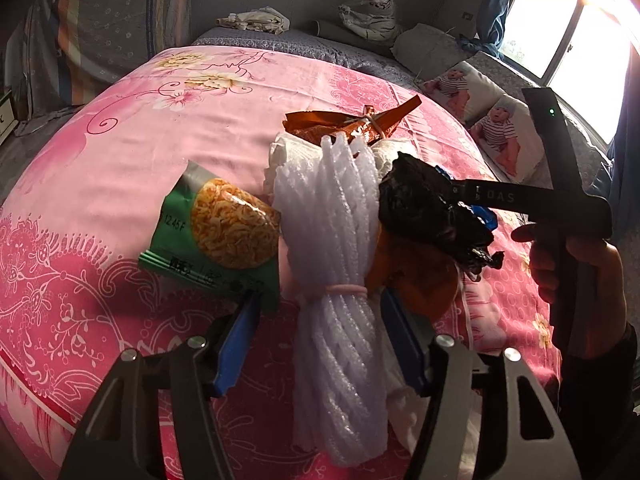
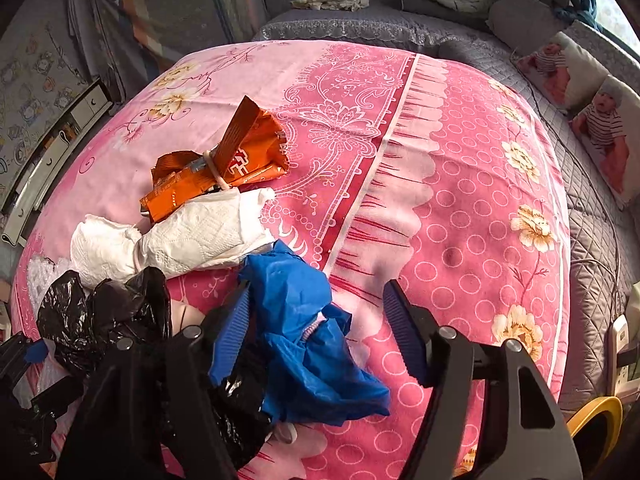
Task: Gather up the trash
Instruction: 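Grasp the white foam mesh bundle with the left tool while the right tool grasps the blue plastic bag, then carry the white mesh bundle and blue bag over the yellow-rimmed bin with both tools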
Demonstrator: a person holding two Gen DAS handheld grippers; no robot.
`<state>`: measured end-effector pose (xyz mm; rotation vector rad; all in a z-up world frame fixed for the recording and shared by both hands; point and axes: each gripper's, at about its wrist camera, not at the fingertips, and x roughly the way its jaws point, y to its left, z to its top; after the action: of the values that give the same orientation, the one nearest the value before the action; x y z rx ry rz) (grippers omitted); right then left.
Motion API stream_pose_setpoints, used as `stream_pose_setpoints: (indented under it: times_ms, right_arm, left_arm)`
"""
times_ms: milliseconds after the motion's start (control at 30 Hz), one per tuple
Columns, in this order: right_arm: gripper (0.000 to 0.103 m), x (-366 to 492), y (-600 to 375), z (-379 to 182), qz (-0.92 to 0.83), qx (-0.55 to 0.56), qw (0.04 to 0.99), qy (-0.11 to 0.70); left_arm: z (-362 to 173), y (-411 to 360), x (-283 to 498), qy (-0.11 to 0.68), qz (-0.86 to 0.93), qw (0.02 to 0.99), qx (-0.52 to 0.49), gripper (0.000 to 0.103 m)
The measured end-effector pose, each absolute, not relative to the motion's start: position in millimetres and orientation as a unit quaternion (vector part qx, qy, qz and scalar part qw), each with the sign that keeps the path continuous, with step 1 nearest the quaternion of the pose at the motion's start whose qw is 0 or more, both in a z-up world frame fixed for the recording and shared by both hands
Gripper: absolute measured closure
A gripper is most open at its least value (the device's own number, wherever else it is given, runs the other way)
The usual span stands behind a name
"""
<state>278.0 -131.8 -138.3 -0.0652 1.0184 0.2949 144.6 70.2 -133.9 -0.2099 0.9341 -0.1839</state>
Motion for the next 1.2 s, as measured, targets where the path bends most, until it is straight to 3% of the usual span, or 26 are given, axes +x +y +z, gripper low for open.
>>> stream_pose_setpoints:
  times_ms: [100, 167, 267, 367, 1200]
  right_arm:
    - [0.048, 280, -130, -140, 0.141, -0.031, 0.861, 0.488]
    - [0.061, 279, -131, -140, 0.14, -0.026, 0.863, 0.485]
    - [0.074, 277, -135, -138, 0.141, -0.018, 0.865, 0.482]
    - [0.079, 276, -141, -138, 0.146, -0.008, 0.862, 0.485]
    - [0.084, 219, -193, -64, 0.166, 0.094, 0.895, 0.404]
  left_arm:
    - [-138, 70, 146, 0.453, -0.087, 0.881, -0.104, 0.061]
    - [-140, 71, 146, 0.456, -0.087, 0.879, -0.108, 0.067]
    - [-141, 74, 145, 0.454, -0.082, 0.881, -0.109, 0.069]
    - [-139, 77, 144, 0.45, -0.079, 0.883, -0.111, 0.07]
    - [-85, 103, 107, 0.383, -0.09, 0.908, -0.144, 0.071]
